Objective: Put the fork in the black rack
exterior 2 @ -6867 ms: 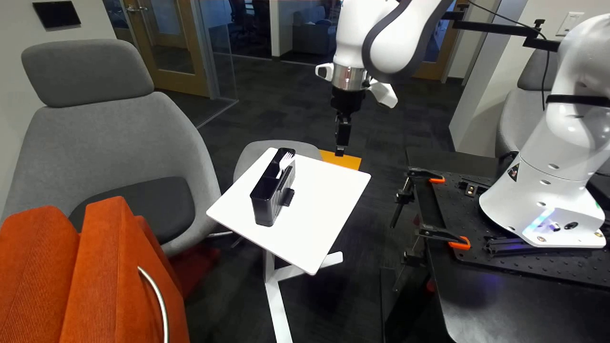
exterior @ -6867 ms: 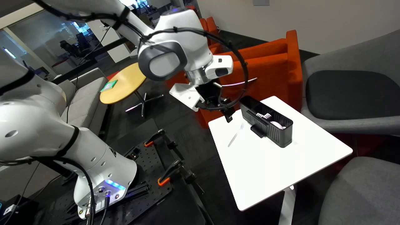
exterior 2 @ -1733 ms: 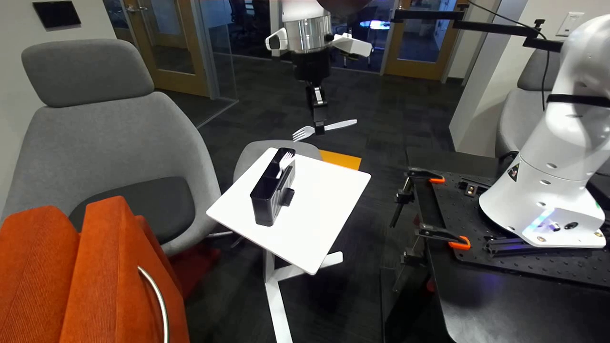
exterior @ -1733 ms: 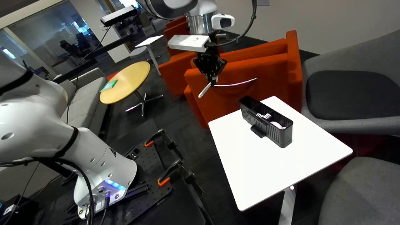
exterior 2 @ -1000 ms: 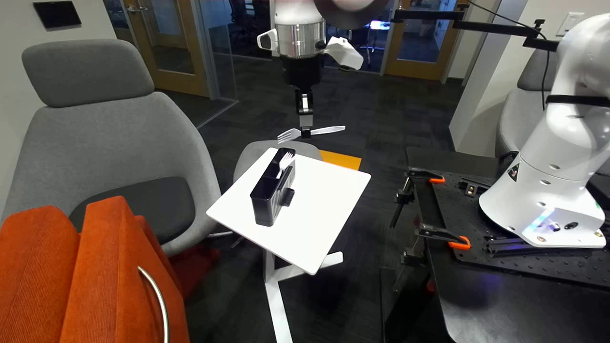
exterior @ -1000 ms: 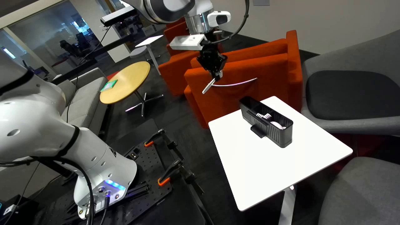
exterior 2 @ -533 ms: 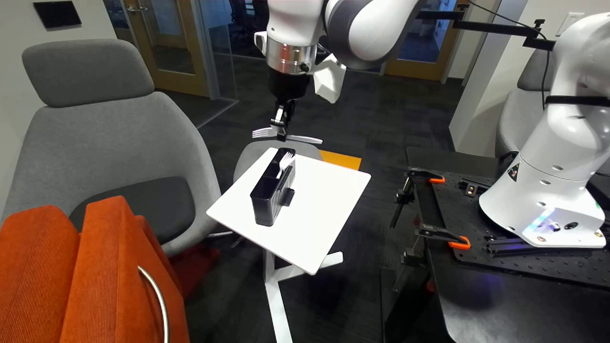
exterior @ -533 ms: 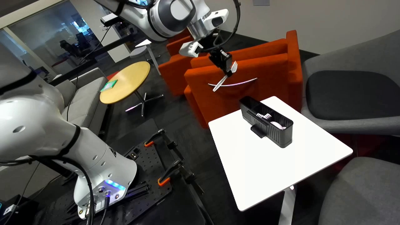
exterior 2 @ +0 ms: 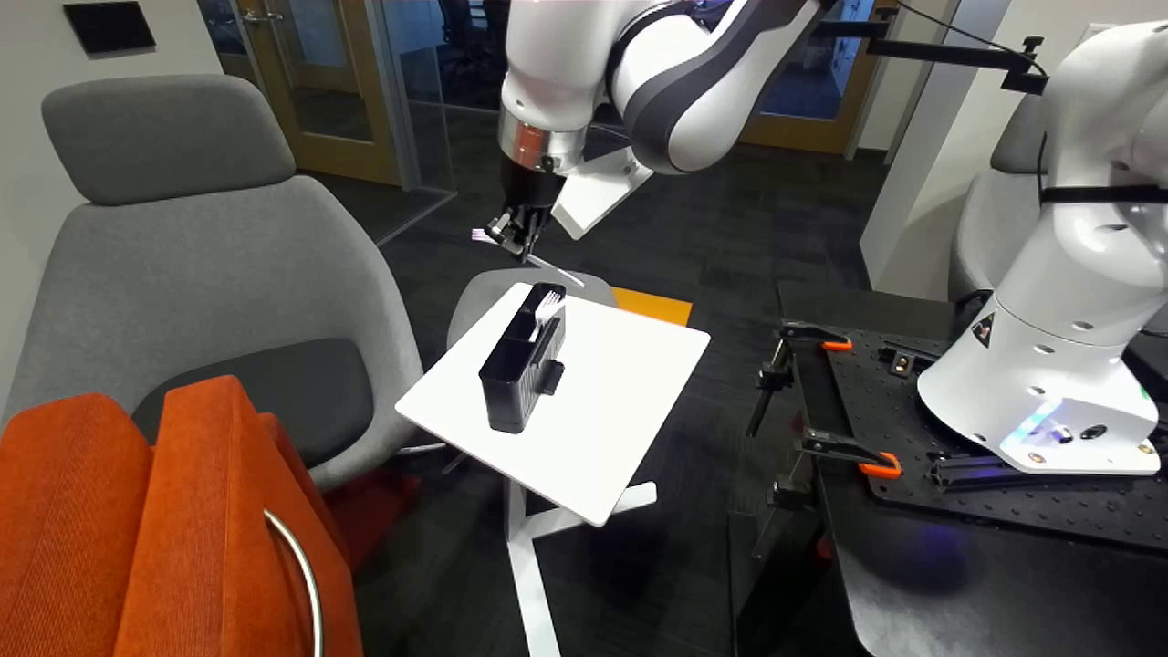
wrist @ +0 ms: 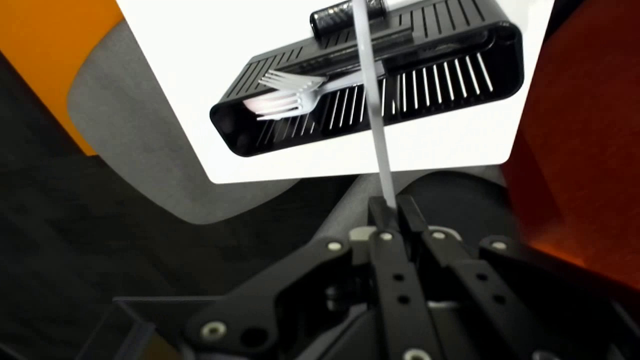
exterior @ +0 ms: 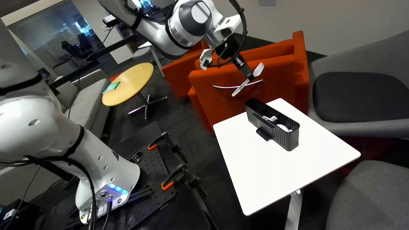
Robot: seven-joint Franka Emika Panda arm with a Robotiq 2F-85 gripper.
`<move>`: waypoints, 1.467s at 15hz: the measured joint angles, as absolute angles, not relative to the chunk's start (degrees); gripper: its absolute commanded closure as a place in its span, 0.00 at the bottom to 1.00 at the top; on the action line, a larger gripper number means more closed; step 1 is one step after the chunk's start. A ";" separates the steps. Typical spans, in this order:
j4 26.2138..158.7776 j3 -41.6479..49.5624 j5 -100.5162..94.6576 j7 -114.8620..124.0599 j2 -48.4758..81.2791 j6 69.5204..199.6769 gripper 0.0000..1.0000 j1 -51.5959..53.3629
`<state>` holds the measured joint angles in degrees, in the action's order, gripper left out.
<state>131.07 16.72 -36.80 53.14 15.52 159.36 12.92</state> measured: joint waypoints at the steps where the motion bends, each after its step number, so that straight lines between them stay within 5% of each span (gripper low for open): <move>1: 130.07 20.36 -38.78 57.54 16.57 159.50 0.98 16.46; 12: 126.14 28.21 -49.43 73.69 21.57 159.47 0.98 24.52; 22: 115.34 48.71 -58.50 117.14 42.21 159.45 0.98 48.96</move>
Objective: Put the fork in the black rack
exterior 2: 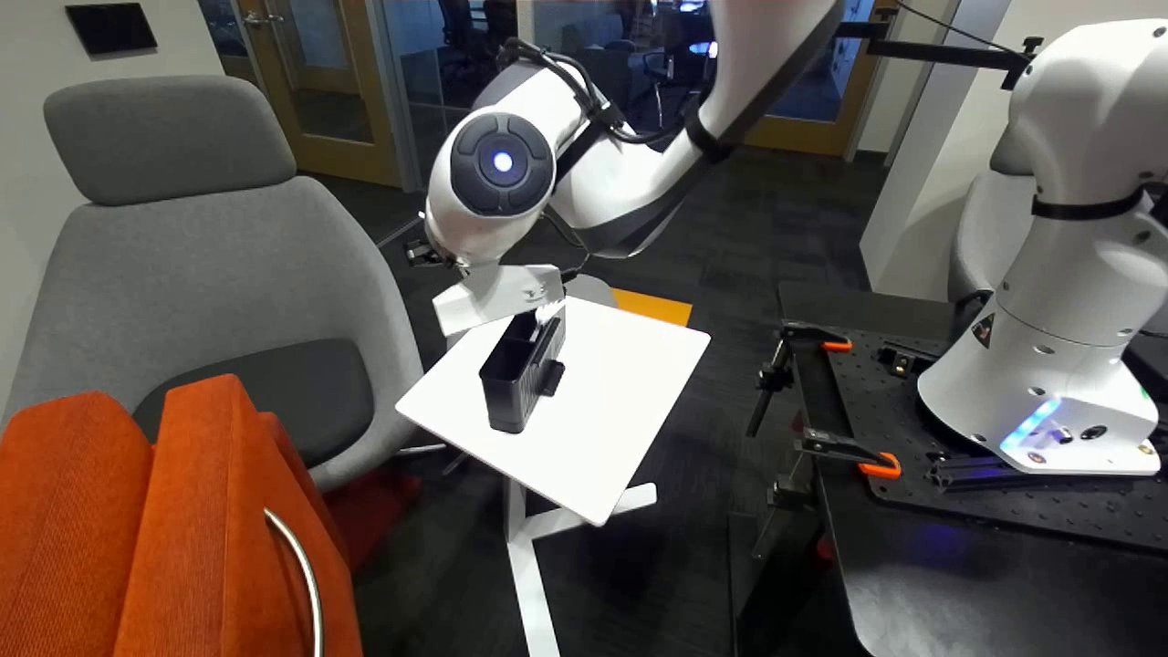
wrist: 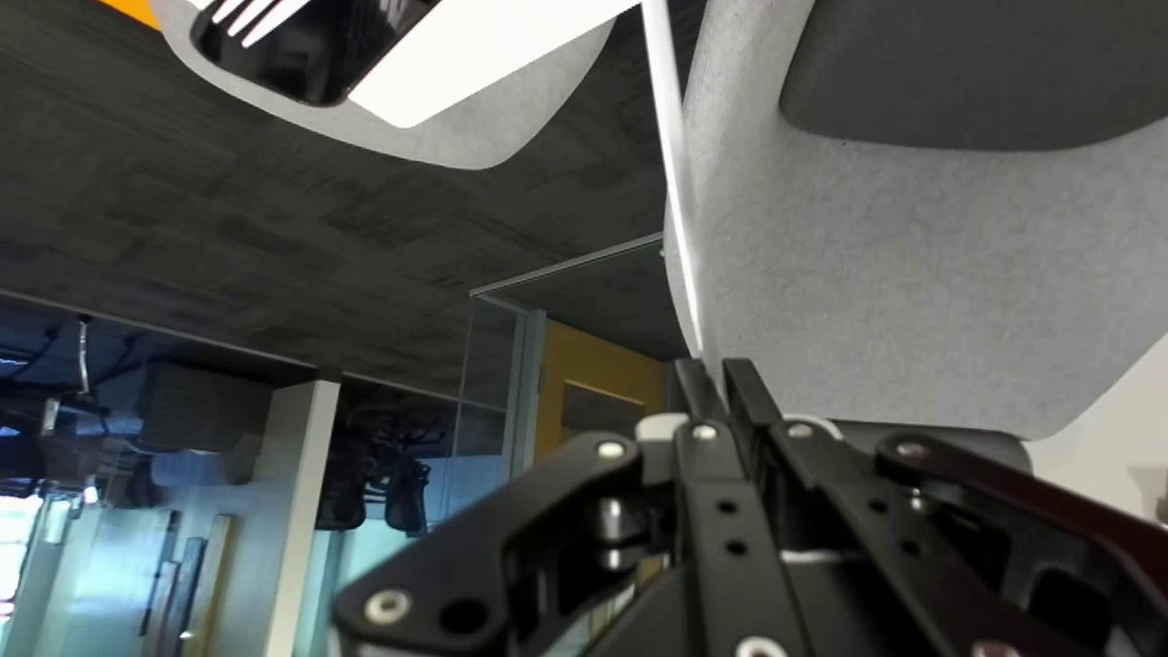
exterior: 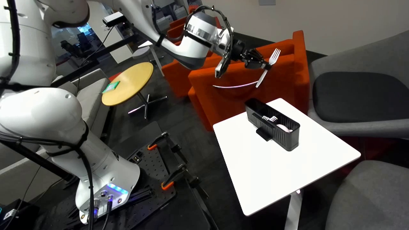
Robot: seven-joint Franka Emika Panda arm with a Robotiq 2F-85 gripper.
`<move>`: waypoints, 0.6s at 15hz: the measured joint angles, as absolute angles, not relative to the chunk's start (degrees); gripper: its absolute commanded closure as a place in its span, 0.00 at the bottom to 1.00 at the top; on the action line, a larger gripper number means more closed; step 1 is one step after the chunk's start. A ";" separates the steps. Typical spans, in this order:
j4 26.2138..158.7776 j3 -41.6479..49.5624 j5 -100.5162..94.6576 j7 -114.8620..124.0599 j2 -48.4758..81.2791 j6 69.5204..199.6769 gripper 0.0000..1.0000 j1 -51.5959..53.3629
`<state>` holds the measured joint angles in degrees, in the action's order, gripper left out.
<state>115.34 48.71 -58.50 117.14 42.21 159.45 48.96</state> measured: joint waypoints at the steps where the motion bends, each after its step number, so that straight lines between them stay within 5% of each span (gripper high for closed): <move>1: 115.37 49.75 -59.07 121.20 44.01 159.39 0.98 50.35; 9: 115.28 39.02 -75.69 145.95 46.13 142.20 0.98 47.33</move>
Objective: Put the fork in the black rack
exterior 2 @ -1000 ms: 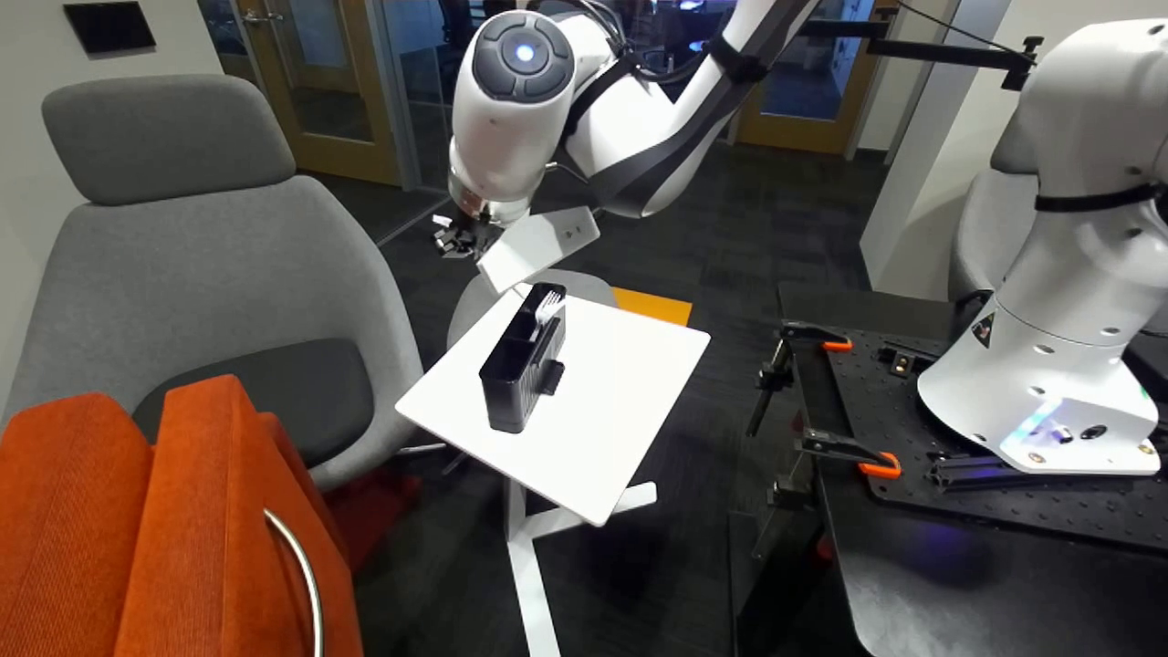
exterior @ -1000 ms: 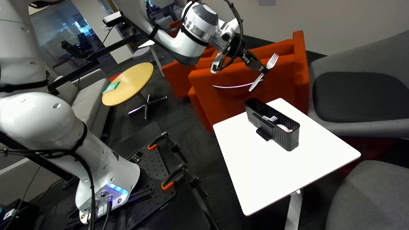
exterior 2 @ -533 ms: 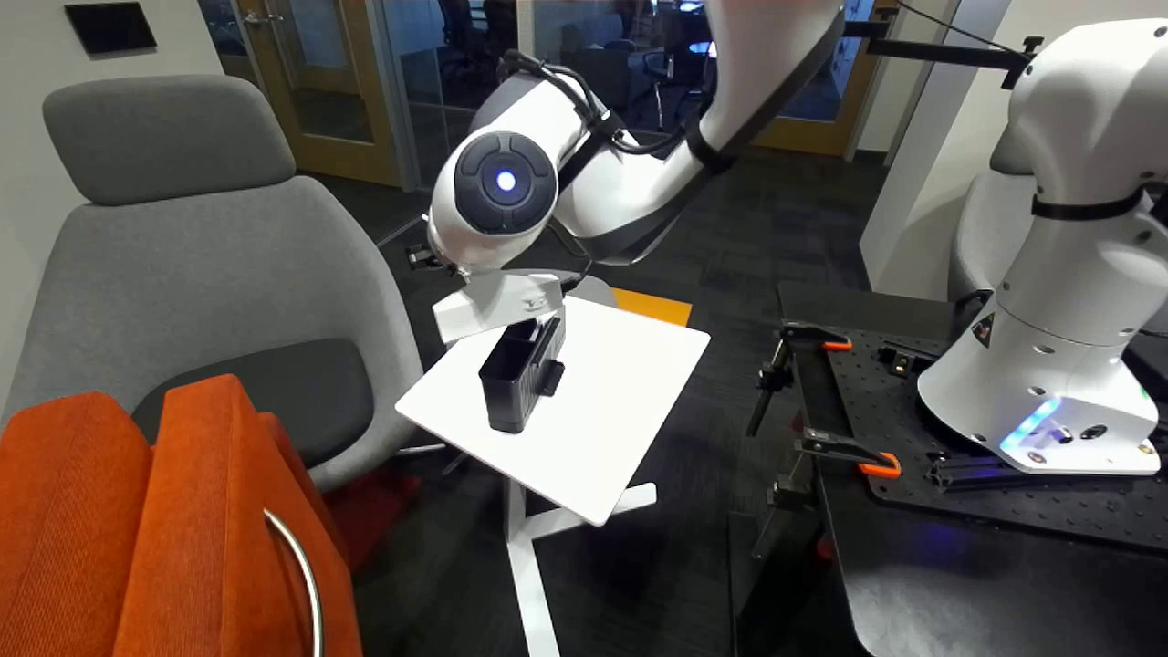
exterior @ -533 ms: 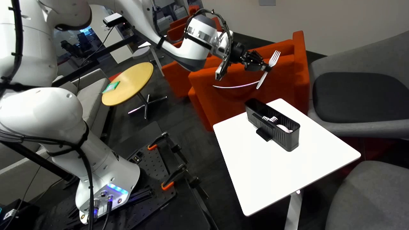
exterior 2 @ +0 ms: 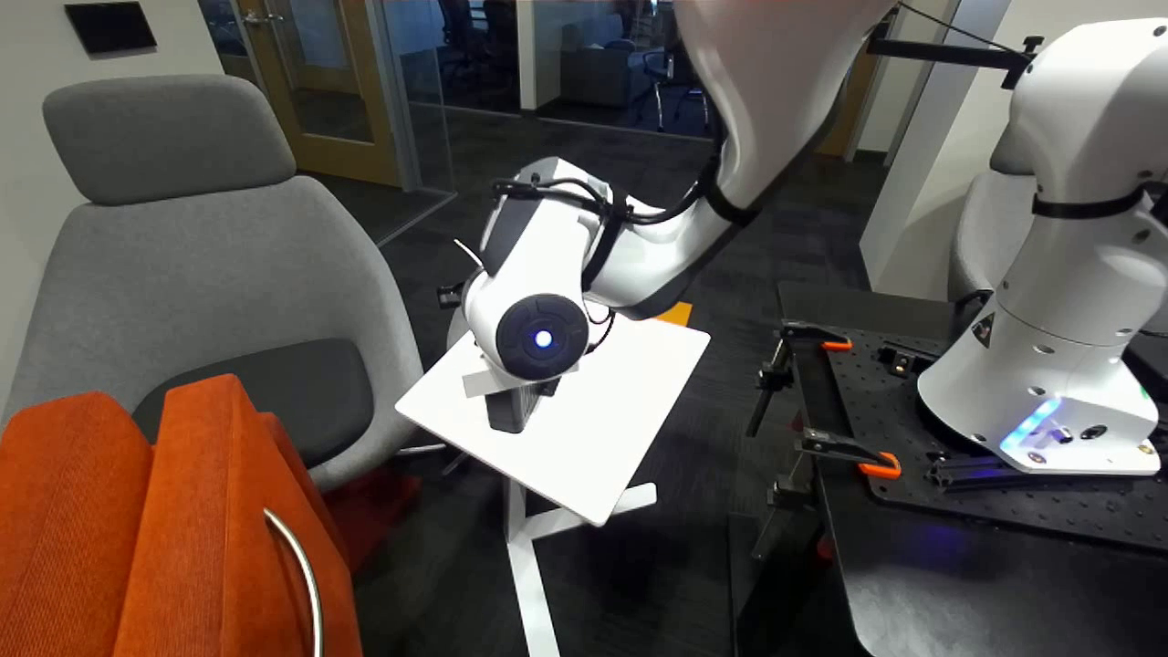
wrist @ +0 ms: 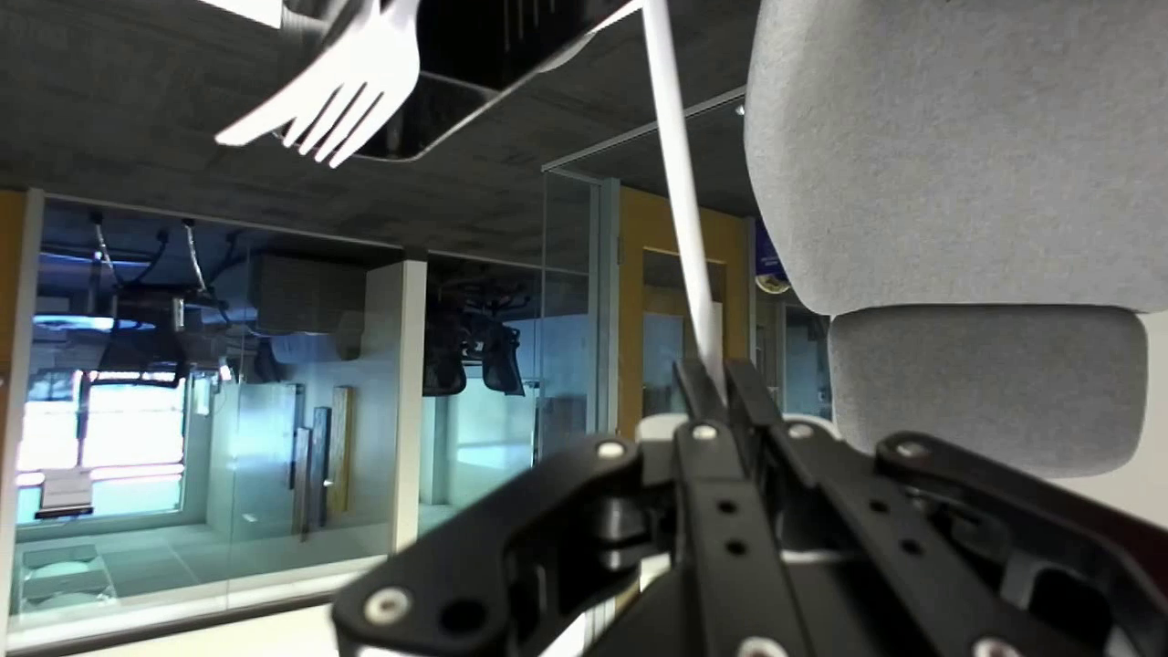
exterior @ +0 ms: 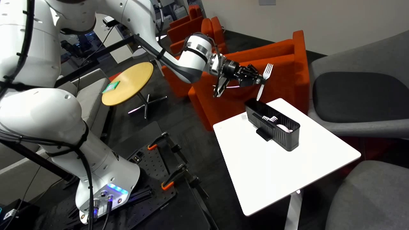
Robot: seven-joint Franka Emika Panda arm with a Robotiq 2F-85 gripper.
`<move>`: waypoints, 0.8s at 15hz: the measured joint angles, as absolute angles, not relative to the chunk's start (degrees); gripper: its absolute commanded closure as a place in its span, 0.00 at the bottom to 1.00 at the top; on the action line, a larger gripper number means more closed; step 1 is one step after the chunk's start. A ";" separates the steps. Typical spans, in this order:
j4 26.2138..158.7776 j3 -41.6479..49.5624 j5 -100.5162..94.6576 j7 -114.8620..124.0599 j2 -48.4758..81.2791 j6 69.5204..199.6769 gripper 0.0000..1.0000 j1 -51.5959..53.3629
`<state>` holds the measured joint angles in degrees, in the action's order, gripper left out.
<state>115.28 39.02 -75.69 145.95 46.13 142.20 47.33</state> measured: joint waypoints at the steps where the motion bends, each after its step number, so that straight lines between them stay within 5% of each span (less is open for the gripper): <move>1: 115.15 35.85 -77.48 147.04 45.67 139.44 0.98 45.24; 6: 114.18 17.97 -85.33 148.60 43.55 127.98 0.98 30.33; 7: 113.93 14.66 -86.75 148.60 43.42 126.59 0.69 27.18; 12: 113.34 3.73 -91.50 148.59 43.43 123.30 0.39 16.29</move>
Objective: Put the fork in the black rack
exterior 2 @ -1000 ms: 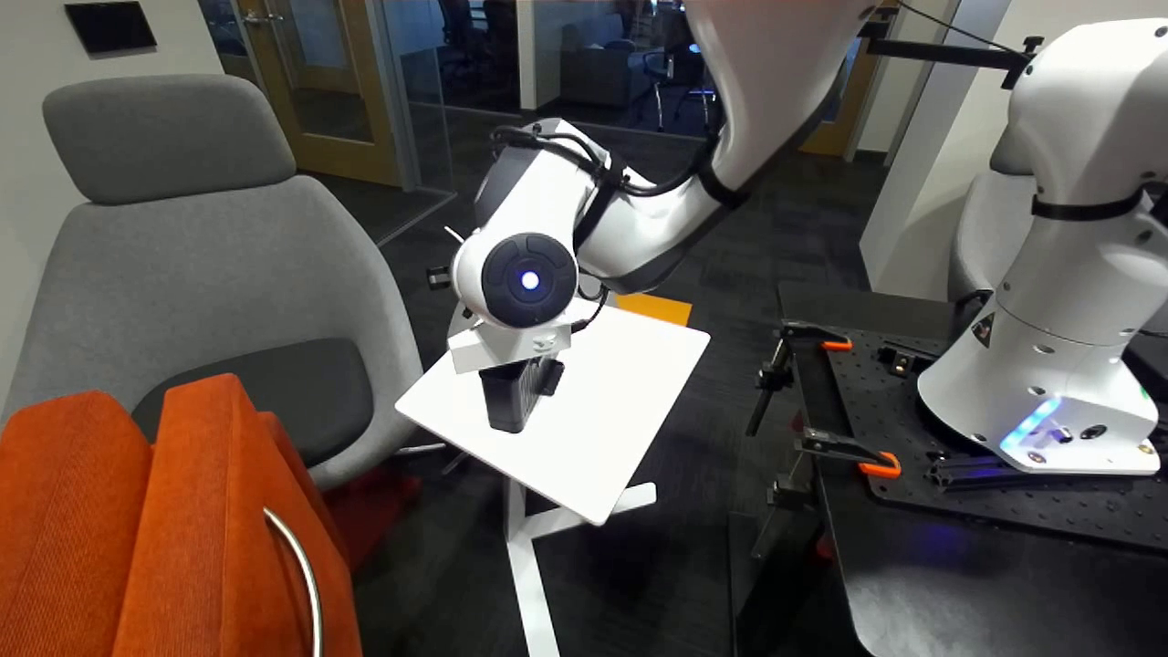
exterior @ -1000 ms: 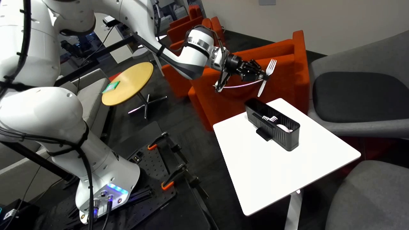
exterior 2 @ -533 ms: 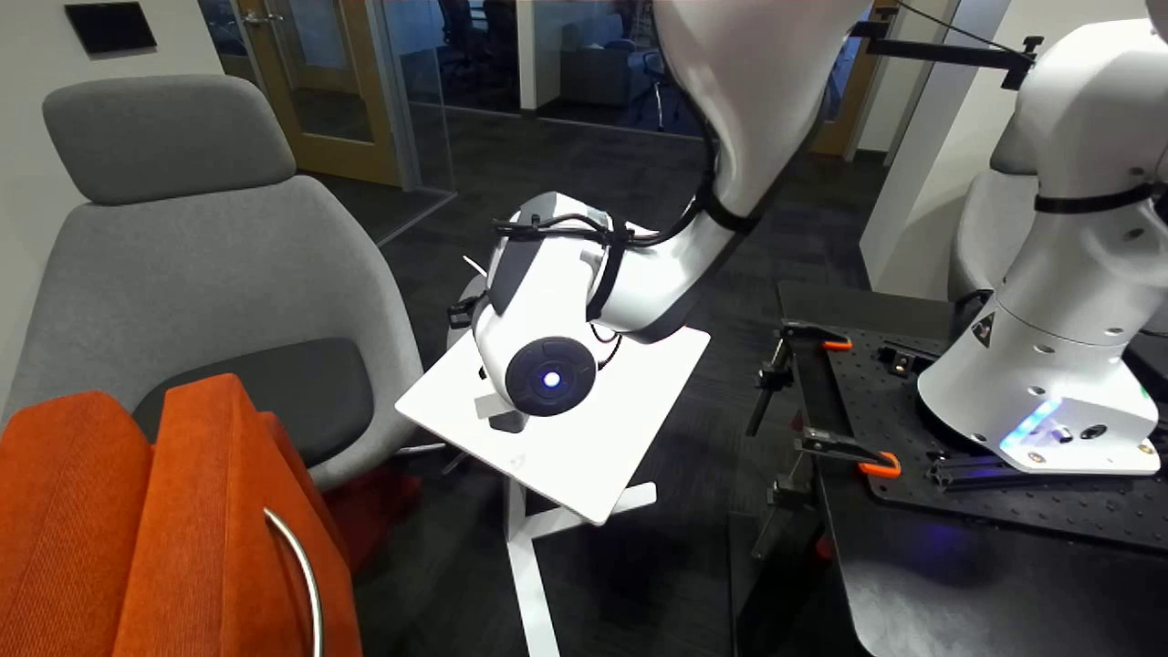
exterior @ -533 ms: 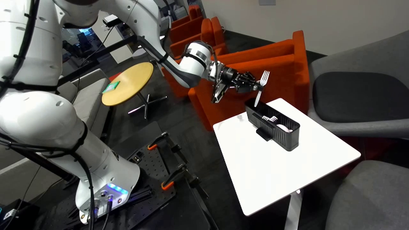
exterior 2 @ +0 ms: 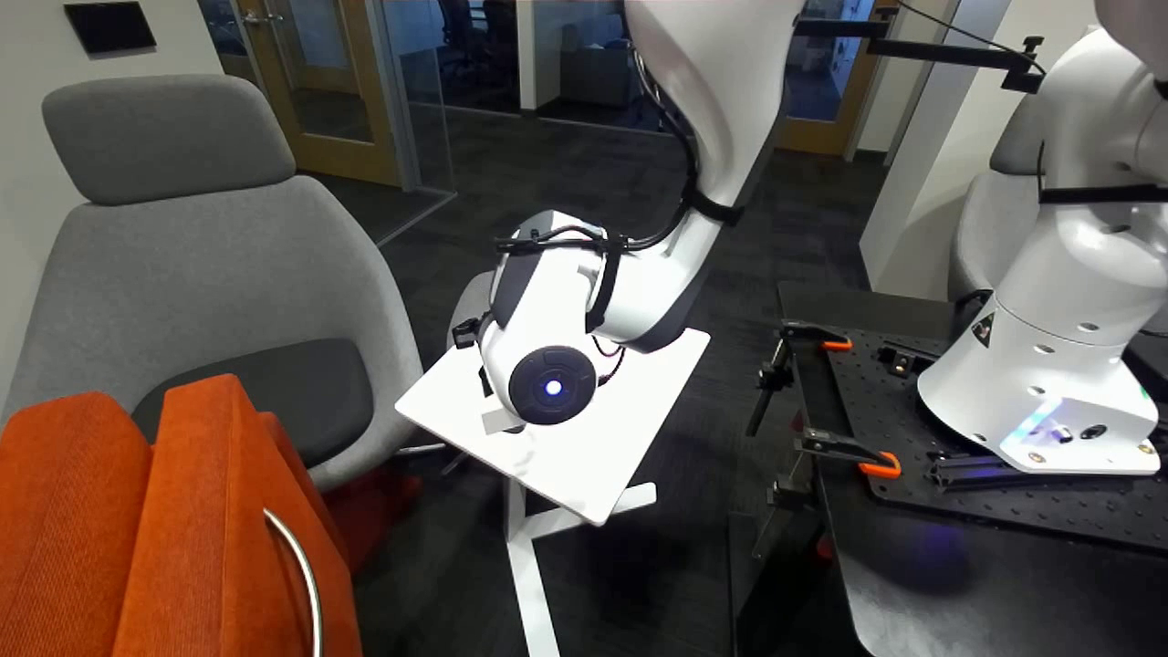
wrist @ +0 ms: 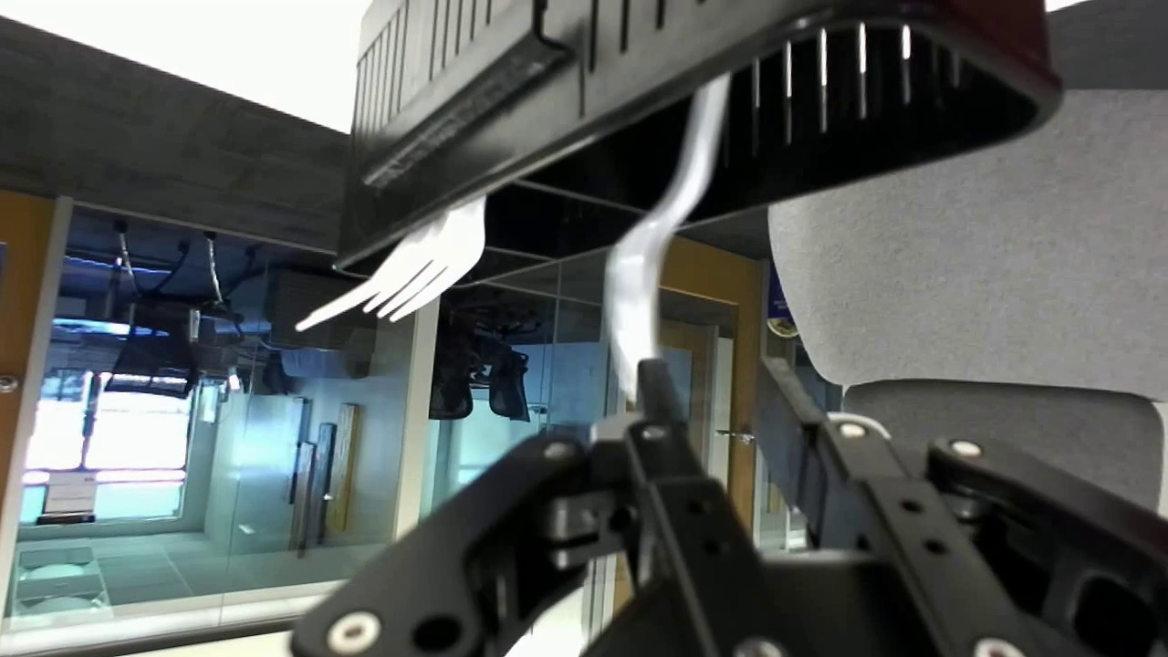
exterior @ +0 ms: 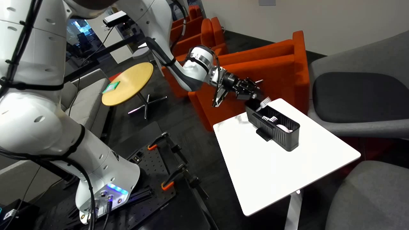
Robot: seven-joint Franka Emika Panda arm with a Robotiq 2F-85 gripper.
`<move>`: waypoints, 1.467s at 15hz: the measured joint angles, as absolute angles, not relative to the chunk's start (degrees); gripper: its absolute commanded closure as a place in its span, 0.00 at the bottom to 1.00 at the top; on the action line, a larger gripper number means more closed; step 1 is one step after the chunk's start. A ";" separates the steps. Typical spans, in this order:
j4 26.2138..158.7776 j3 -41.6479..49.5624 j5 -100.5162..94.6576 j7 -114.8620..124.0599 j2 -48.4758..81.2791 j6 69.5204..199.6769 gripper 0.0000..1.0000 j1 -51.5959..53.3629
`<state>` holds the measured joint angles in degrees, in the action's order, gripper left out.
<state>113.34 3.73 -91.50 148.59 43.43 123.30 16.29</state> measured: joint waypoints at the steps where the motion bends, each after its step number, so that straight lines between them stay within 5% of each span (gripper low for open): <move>1: 113.29 2.57 -91.99 148.59 43.42 122.73 0.31 15.25; 5: 113.22 -0.72 -93.32 148.59 42.68 120.37 0.01 13.31; 22: 137.72 -3.92 -65.50 97.21 3.76 140.08 0.00 0.39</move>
